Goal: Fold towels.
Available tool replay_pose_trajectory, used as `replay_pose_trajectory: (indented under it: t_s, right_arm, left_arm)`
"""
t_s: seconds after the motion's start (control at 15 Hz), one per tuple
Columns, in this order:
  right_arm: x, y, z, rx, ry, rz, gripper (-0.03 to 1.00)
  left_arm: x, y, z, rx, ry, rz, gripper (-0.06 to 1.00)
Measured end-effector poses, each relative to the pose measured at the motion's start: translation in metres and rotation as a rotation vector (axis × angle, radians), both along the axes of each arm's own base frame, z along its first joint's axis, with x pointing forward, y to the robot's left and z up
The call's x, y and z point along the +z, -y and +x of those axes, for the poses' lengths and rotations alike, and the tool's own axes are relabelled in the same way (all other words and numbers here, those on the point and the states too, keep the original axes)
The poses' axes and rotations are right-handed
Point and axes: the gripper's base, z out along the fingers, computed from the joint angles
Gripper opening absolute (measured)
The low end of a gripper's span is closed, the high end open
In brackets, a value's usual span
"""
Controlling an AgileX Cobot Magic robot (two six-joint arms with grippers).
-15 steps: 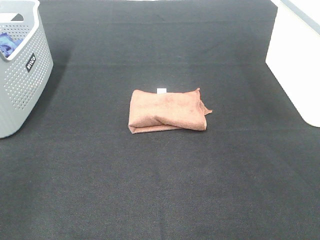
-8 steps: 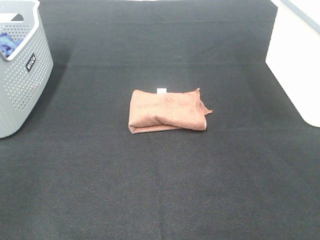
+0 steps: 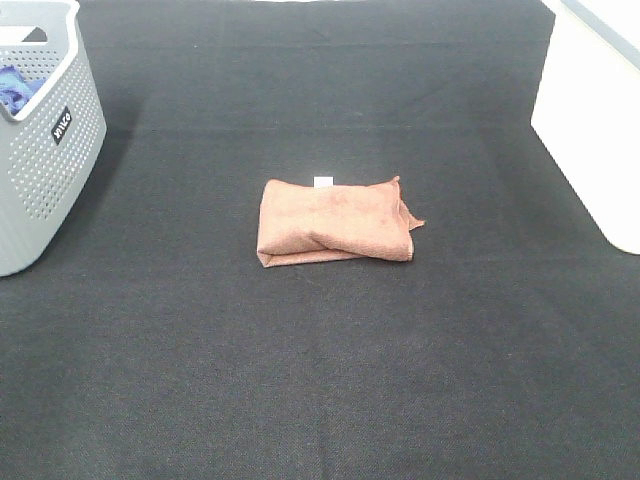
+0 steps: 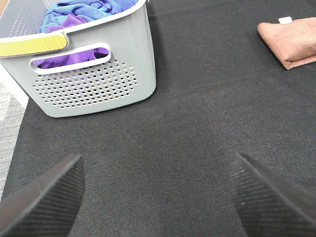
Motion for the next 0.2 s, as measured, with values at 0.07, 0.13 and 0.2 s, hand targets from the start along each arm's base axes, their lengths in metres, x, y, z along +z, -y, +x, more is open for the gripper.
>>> replay_pose_trajectory:
  t_s: [0.07, 0.13, 0.2]
  right_arm:
    - [0.0, 0.0, 0.0, 0.0, 0.0, 0.0, 0.9]
    - [0.0, 0.0, 0.0, 0.0, 0.0, 0.0, 0.9]
    - [0.0, 0.0, 0.0, 0.0, 0.0, 0.0, 0.9]
  left_arm:
    - [0.0, 0.0, 0.0, 0.0, 0.0, 0.0, 0.77]
    - [0.0, 0.0, 0.0, 0.0, 0.0, 0.0, 0.77]
    - [0.0, 0.0, 0.0, 0.0, 0.0, 0.0, 0.77]
